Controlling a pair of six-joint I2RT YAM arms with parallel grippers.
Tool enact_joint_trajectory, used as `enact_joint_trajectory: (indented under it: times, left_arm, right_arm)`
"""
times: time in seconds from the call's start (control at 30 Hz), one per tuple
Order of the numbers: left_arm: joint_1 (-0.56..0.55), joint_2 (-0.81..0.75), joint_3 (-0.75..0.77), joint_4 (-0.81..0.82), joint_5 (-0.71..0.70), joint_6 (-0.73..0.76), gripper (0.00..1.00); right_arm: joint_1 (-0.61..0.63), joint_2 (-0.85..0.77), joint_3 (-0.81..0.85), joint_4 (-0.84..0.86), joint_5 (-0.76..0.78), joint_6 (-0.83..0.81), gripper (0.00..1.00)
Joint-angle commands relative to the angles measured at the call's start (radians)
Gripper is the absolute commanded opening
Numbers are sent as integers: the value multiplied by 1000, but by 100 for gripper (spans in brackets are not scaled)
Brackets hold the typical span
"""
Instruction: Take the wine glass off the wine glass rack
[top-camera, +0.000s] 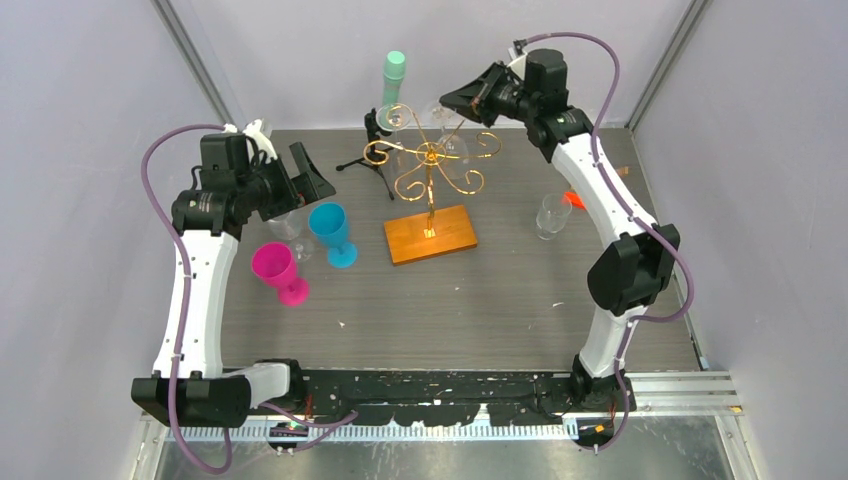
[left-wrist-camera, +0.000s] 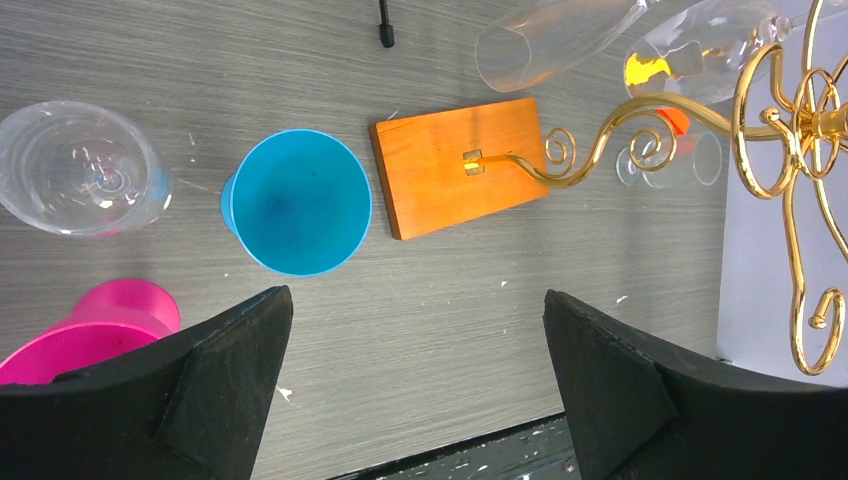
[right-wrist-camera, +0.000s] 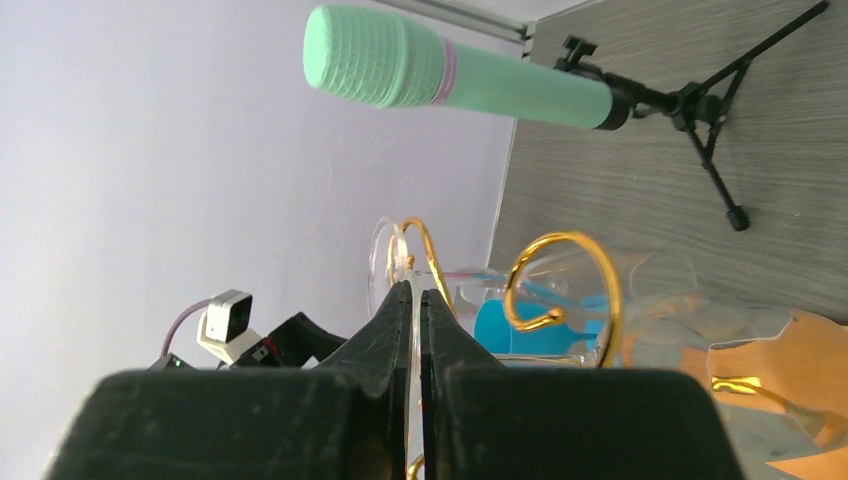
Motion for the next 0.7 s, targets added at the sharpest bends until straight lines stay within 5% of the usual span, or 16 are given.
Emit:
enact_joint_trajectory:
  times: [0.0, 0.23, 0.67]
  left_arm:
    - [6, -29, -2, 44, 16, 5, 100]
    - [6, -33, 2, 41, 18, 5, 100]
    - [6, -35, 16, 38, 46, -9, 100]
  right_arm:
    - [32, -32, 46, 97, -28, 26, 0]
    - [39, 4, 31, 278, 7, 100, 0]
    - [36, 155, 201, 312, 109, 101, 0]
